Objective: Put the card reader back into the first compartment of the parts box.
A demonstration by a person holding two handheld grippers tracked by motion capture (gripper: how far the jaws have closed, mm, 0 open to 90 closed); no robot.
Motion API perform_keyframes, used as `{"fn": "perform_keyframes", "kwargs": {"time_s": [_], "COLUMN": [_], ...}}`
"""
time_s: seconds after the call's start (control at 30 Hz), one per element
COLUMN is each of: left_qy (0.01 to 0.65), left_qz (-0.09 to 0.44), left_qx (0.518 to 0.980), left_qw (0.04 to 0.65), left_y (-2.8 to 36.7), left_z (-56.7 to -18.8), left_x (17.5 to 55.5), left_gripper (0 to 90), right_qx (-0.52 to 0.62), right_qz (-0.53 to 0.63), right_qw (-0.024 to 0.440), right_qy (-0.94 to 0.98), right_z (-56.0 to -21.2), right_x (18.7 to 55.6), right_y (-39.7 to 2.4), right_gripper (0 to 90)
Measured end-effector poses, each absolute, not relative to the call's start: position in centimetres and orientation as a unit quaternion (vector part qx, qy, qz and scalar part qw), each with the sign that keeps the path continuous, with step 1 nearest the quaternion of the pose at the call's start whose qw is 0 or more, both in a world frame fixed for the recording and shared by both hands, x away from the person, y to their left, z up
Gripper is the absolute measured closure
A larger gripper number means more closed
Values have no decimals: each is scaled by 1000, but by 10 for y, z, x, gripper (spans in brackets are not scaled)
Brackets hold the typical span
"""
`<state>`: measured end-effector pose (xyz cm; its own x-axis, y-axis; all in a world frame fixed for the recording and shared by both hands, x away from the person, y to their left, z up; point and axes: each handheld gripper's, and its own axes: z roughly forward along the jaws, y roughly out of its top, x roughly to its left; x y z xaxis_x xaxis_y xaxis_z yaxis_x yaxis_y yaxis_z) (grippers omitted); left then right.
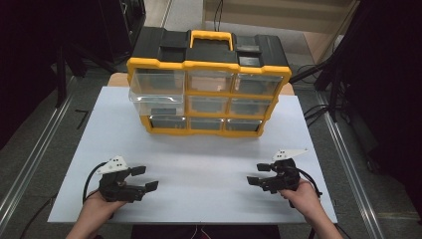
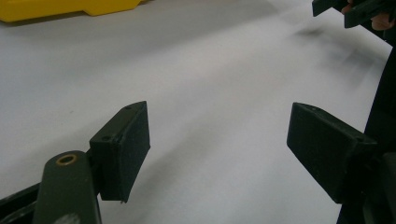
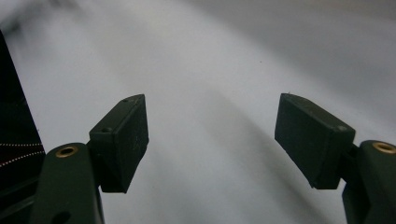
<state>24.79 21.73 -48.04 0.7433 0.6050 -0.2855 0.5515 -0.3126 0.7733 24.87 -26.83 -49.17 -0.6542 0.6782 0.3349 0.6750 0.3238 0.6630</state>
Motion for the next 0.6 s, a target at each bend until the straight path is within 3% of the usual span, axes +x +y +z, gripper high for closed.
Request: {"fn": "perform_keyframes", "kwargs": {"time_s": [0.6], "left_qy": [355], "left_qz": [30], "left_qx": [813], "left_qw": [460], "left_y": [217], "left_z": [-481], "left_x": [248], "left_gripper": [226], "right_qx": [412], "right_qz": [399], "right_qw": [-1], "right_qy": [819], "right_z": [-493], "right_x": [248], "right_y": [-264], "right_gripper": [242]}}
